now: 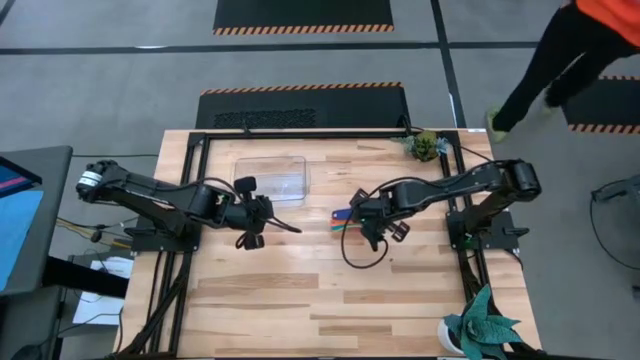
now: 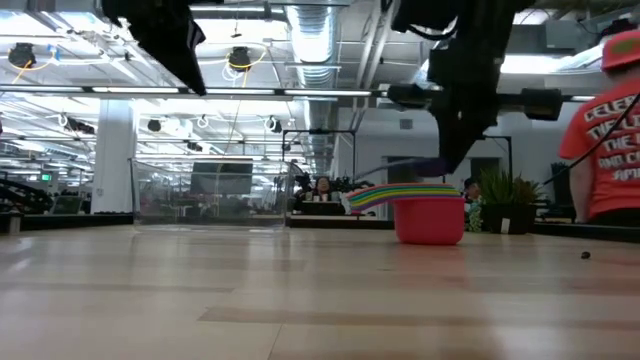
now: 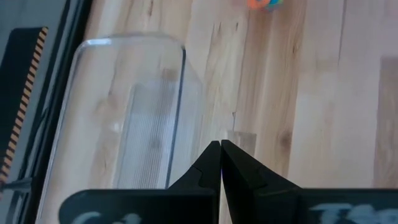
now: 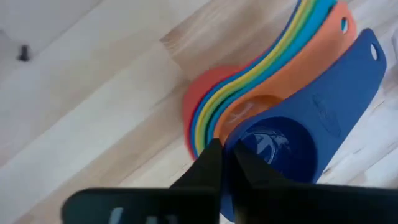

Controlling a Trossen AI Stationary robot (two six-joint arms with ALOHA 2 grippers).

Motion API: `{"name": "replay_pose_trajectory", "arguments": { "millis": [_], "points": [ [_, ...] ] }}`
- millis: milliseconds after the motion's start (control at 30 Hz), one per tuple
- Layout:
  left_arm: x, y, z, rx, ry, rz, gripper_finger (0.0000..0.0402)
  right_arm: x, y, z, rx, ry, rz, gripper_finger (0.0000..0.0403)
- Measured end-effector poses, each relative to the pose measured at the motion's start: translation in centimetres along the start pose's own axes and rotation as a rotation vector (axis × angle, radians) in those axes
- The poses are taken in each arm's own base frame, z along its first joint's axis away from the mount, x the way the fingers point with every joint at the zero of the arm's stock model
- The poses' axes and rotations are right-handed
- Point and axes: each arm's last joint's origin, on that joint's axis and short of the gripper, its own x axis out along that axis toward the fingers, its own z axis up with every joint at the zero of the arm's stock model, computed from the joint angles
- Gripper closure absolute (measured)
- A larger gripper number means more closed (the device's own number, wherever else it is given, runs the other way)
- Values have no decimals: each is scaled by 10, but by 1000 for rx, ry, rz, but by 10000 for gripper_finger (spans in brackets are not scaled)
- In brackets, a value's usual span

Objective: Nest measuring cups in basket
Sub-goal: Stack the dark blue measuring cup on top of the orange measuring cup

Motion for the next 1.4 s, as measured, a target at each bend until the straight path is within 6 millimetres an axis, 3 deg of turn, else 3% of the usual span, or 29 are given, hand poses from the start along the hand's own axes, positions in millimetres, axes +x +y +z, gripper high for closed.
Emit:
{"name": "replay_pose_trajectory", "arguments": {
  "millis": [167, 500, 933, 1267, 1400],
  "points": [
    [6, -3, 0, 14, 26, 7, 401, 11, -2, 1, 23, 18, 26, 347],
    [6, -3, 1, 17, 25, 10, 401, 18, -3, -3, 47, 57, 57, 338],
    [6, -3, 0, 18, 26, 13, 401, 1, -3, -7, 109, 30, 15, 336],
    [6, -3, 1, 17, 25, 12, 401, 0, -2, -8, 190, 54, 6, 336],
    [6, -3, 0, 17, 26, 12, 402, -18, -4, -5, 232, 133, -95, 336]
  ]
}}
